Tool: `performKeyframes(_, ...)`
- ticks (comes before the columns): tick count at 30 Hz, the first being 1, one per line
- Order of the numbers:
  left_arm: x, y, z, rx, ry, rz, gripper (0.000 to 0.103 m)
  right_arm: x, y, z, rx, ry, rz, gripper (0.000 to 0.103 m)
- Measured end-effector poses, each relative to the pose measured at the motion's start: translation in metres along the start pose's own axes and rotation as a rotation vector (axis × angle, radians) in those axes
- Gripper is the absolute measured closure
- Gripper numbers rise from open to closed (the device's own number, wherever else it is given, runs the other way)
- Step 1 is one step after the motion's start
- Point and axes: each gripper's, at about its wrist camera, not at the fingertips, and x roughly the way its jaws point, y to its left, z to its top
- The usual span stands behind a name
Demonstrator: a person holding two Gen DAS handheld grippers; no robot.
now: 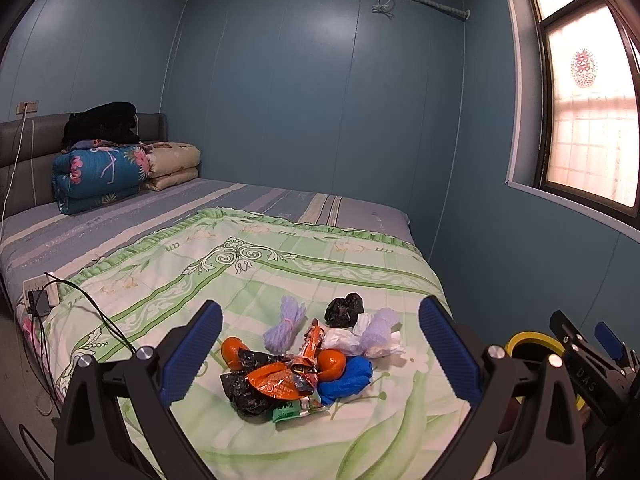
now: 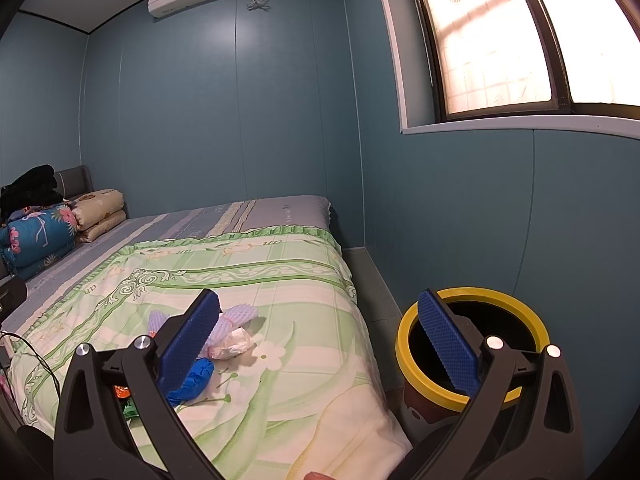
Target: Collect trash
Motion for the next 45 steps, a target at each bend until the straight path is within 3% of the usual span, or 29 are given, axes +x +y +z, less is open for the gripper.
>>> performKeyframes(11,0.006,0.003,0.001,0.006,0.021,0.001,0.008,0.012,0.002,0.002,-0.004,0.037,0.021,0.008)
performKeyframes(16,0.021,0.014,-0.003,0.022,0.079,-0.072,0.008,0.038,0.004,0.005,-0.001,0.102,0.159,0.008)
performKeyframes(22,0.045,0.042,-0.014,0.051,0.139,-0.077,0.008,0.077,0.011,0.013,-0.066,0.094,0.265,0.008)
performKeyframes(27,0.069,0.062,-0.029,0.093,0.229,-0.039,0.008,0.137,0.03,0.005,-0.079,0.28,0.423,0.008)
performKeyframes(31,0.096,0.079,-0.046,0.114,0.336,-0.012,0.008,0.171,0.049,-0.007,-0.11,0.365,0.486,0.008)
performKeyframes(35,0.121,0.096,-0.059,0.084,0.419,-0.016,0.008,0.209,0.061,-0.018,-0.043,0.502,0.546,0.008)
performKeyframes(38,0.134,0.102,-0.061,0.06,0.44,-0.043,0.008,0.229,0.066,-0.023,-0.017,0.574,0.556,0.008)
performKeyframes(42,0.14,0.088,-0.055,0.103,0.421,-0.096,0.008,0.242,0.076,-0.023,-0.067,0.584,0.53,0.008)
performKeyframes(45,0.145,0.073,-0.048,0.134,0.415,-0.151,0.008,0.253,0.083,-0.019,-0.069,0.608,0.563,0.008)
